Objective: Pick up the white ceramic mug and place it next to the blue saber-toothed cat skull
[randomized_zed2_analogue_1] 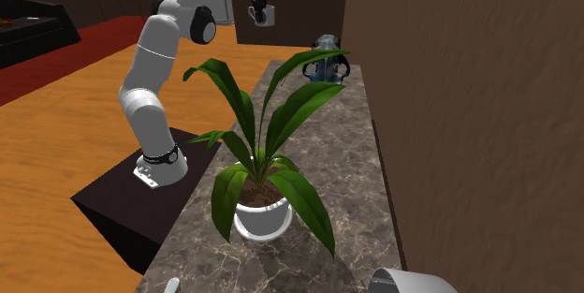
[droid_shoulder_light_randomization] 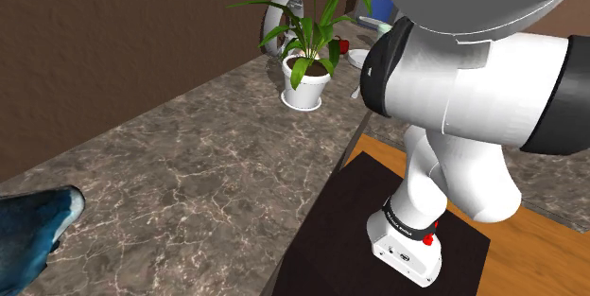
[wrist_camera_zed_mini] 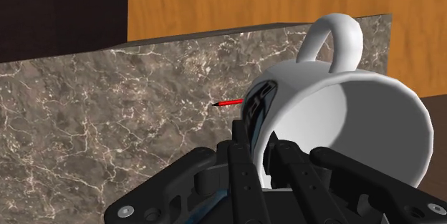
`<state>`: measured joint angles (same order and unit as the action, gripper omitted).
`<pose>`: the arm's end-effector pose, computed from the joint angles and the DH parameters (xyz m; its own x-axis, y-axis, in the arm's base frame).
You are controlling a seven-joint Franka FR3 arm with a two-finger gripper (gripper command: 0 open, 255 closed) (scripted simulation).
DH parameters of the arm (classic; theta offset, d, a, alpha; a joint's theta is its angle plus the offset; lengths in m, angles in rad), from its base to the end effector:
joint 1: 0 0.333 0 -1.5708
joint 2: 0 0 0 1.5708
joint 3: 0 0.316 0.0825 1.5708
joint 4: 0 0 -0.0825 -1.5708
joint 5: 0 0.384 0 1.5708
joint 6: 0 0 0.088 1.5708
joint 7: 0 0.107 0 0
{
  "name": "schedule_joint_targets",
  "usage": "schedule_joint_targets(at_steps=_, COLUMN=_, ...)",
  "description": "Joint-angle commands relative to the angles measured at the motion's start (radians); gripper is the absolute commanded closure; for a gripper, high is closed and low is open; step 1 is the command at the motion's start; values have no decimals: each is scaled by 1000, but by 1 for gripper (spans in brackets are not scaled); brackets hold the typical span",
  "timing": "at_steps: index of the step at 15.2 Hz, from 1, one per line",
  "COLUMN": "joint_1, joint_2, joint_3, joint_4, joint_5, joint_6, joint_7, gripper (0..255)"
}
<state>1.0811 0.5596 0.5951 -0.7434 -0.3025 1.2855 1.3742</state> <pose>0.1219 0.6482 0.6612 0.9921 0.1252 -0.0073 0.1247 -0.9910 -0.0496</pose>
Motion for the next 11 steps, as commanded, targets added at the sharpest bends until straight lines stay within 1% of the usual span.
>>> schedule_joint_targets(at_steps=1, joint_1=-41, joint_2=-43, joint_3=12, joint_4=-109, joint_5=23, joint_6=64, joint_7=7, gripper=255)
schedule_joint_targets(at_steps=5, joint_1=-95, joint_2=-99, joint_3=22, joint_4=-261, joint_5=55, joint_6=158, joint_7=9, gripper=255)
schedule_joint_targets(at_steps=11, joint_1=-144, joint_2=-150, joint_3=27, joint_4=-424, joint_5=84, joint_6=272, joint_7=7, gripper=255)
